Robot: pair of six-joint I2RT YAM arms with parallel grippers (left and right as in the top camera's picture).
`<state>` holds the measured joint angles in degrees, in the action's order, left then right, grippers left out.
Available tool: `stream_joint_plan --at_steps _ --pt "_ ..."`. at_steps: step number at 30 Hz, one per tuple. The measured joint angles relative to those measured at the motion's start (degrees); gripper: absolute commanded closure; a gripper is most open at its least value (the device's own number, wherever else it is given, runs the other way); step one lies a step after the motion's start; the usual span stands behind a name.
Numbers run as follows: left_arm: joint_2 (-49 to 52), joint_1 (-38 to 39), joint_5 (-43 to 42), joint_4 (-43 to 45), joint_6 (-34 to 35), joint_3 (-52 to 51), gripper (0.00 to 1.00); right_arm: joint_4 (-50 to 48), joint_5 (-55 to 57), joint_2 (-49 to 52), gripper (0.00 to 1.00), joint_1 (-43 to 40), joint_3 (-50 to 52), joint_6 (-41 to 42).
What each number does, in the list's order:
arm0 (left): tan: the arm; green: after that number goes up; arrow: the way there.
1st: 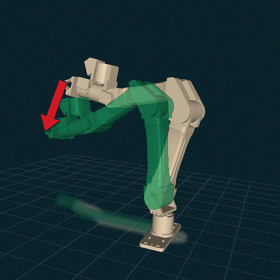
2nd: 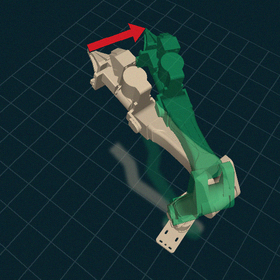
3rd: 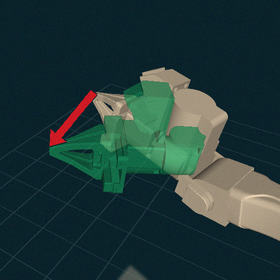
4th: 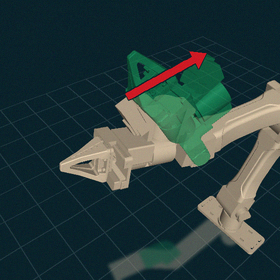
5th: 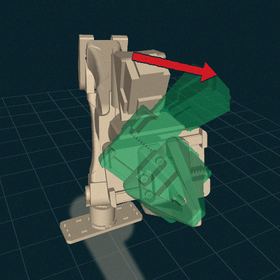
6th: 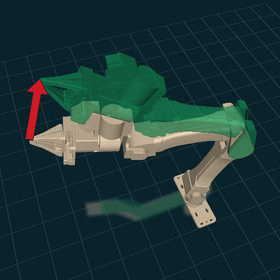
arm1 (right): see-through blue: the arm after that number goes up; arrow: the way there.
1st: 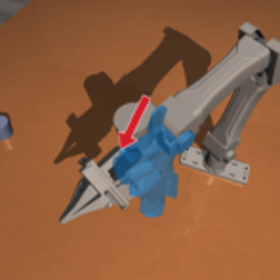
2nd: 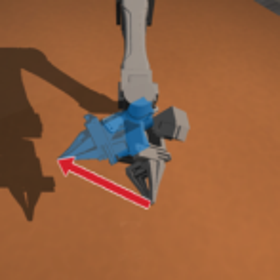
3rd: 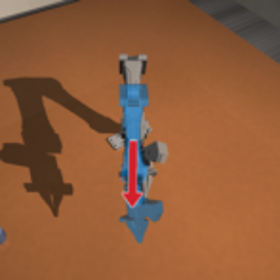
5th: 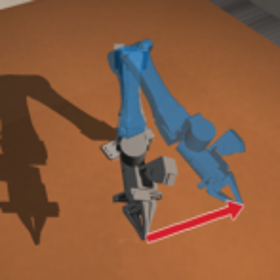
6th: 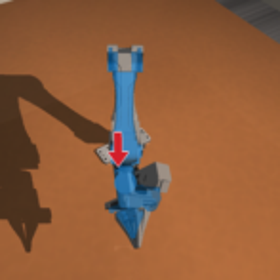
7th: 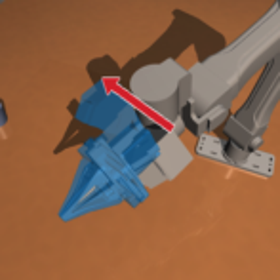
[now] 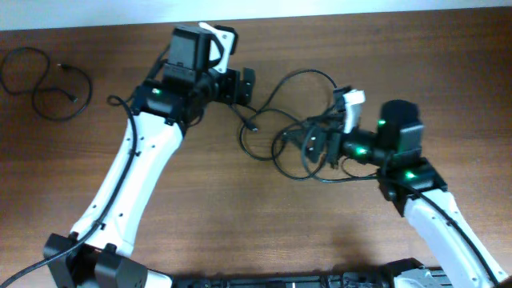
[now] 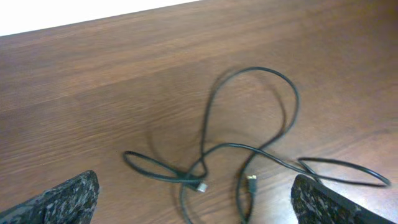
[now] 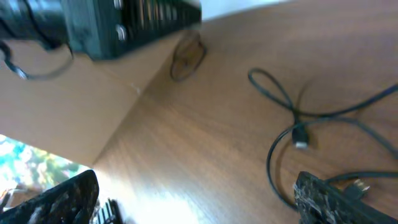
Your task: Untangle cables
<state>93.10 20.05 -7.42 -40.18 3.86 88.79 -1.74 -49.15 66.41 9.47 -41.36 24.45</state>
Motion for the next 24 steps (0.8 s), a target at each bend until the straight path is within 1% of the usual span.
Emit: stream_joint_plan --at_steps 2,8,11,15,19,24 --pt "0.0 1.49 0.0 -0.09 0.0 0.0 0.01 0.5 -1.88 -0.24 0.01 -3.15 0.0 0.02" --pt "0.0 4.94 0.0 -0.92 0.0 0.0 0.01 4.04 -8.76 -0.15 0.01 -16.24 0.02 0.11" --pt "0.0 5.95 0.0 -0.98 0.11 0.0 0.01 7.96 -10.34 -0.15 0.01 -19.87 0.02 0.37" --pt "0.0 6.62 -0.02 -1.05 1.42 0.0 0.01 12.48 -9.77 -0.09 0.01 -20.87 0.02 0.61" --pt "0.0 7.1 -0.11 -2.05 2.01 0.0 0.01 14.16 -9.22 0.13 0.01 -20.87 0.02 0.61" --pt "0.0 8.72 -2.36 -2.1 2.25 0.0 0.01 18.08 -8.98 0.2 0.01 -20.87 0.02 0.63"
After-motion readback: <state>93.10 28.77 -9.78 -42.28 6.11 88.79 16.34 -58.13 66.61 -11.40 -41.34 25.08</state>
